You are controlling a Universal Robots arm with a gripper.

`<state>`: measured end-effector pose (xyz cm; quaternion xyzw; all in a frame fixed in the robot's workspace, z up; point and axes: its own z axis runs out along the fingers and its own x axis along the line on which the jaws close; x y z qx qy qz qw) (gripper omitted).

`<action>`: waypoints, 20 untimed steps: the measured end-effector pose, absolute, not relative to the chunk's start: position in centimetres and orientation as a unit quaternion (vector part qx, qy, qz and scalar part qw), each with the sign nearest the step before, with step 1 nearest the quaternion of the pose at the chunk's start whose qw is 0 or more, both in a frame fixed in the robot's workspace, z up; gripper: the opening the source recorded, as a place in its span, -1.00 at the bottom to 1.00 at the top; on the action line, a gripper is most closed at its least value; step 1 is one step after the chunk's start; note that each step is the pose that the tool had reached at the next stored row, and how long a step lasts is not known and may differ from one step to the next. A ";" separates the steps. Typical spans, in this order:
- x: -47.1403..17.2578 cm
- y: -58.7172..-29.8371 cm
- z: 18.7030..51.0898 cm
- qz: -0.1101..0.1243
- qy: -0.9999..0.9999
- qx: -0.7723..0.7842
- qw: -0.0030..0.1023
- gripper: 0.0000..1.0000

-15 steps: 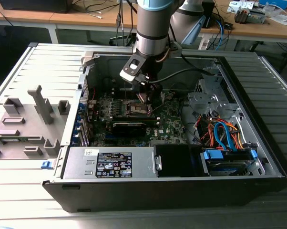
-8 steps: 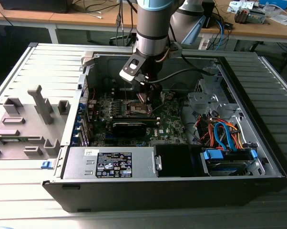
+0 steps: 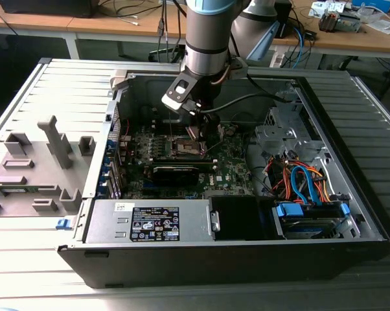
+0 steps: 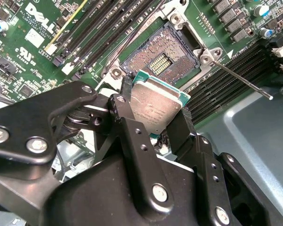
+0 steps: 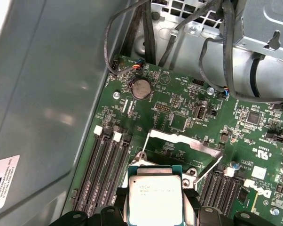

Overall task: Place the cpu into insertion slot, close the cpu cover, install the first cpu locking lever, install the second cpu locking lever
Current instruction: 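Place the cpu into insertion slot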

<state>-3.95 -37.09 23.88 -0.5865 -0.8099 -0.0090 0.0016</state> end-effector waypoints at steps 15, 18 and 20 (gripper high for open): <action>-3.9 -37.1 23.9 -0.009 -0.800 -0.599 0.001 0.09; -3.9 -37.1 23.9 -0.009 -0.799 -0.601 0.001 0.09; -3.9 -37.1 23.9 -0.009 -0.798 -0.603 0.001 0.09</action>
